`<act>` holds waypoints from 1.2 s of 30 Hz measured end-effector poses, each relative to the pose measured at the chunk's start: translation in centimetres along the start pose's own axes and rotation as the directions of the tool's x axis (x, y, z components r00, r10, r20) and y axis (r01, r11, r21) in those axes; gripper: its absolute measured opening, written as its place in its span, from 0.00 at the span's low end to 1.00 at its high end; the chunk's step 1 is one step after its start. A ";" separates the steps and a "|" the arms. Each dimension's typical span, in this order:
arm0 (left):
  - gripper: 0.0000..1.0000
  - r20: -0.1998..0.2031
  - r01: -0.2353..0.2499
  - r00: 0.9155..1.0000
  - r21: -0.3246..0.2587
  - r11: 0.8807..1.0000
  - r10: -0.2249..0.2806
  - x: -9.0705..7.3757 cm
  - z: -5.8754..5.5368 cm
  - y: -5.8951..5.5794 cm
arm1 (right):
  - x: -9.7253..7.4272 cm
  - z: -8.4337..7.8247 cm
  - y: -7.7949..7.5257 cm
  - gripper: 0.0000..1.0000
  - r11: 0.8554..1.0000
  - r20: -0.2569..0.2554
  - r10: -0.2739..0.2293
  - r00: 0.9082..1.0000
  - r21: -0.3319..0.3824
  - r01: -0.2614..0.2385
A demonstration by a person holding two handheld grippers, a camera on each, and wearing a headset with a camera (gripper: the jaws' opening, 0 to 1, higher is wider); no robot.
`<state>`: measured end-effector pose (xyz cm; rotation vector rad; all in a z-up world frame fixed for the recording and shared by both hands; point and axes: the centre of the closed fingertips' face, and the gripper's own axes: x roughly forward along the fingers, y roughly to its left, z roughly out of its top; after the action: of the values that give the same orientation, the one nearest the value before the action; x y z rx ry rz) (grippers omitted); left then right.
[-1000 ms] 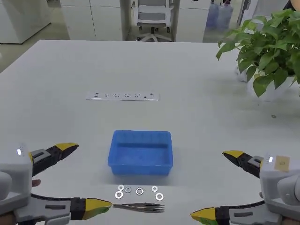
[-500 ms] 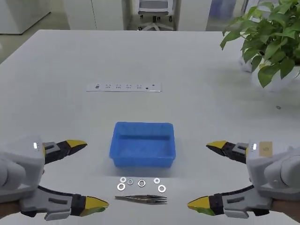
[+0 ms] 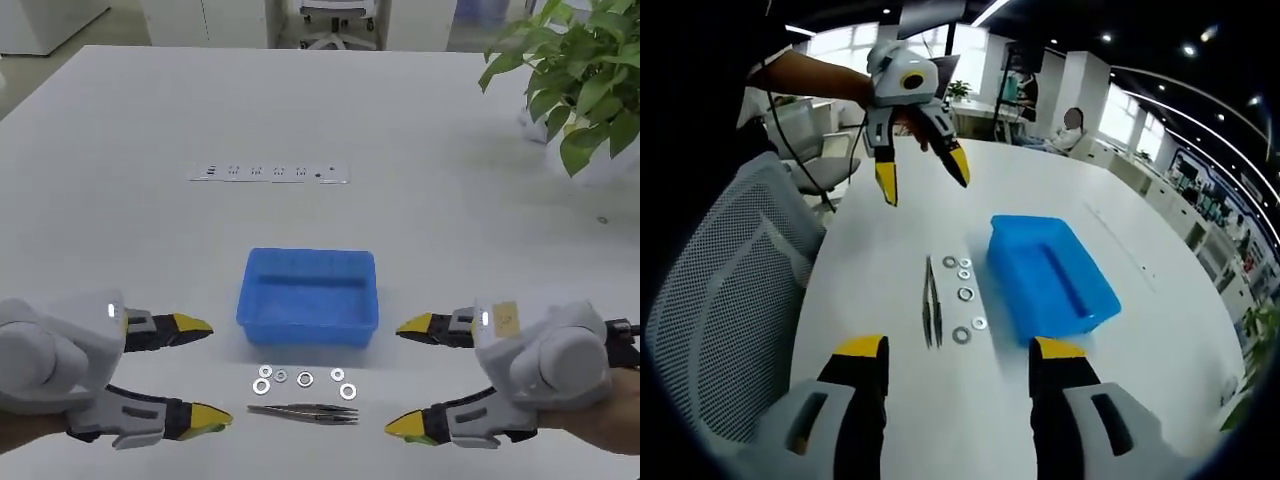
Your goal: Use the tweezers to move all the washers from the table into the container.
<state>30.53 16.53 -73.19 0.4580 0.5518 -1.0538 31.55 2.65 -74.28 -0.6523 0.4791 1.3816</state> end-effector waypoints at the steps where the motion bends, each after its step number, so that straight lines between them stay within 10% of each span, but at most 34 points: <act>1: 0.55 -0.008 0.011 1.000 0.004 1.000 -0.011 0.2 -0.1 -0.2 | 0.3 0.0 0.1 0.55 1.000 -0.004 0.010 1.000 -0.009 -0.010; 36: 0.19 -0.199 0.193 0.966 0.121 0.974 -0.166 5.9 -3.6 -2.0 | 7.5 -0.4 2.9 0.22 0.975 -0.103 0.201 0.974 -0.073 -0.209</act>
<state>30.25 13.84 -79.82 0.6442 0.6994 -1.2362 29.79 8.10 -79.93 -0.7560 0.5800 1.5776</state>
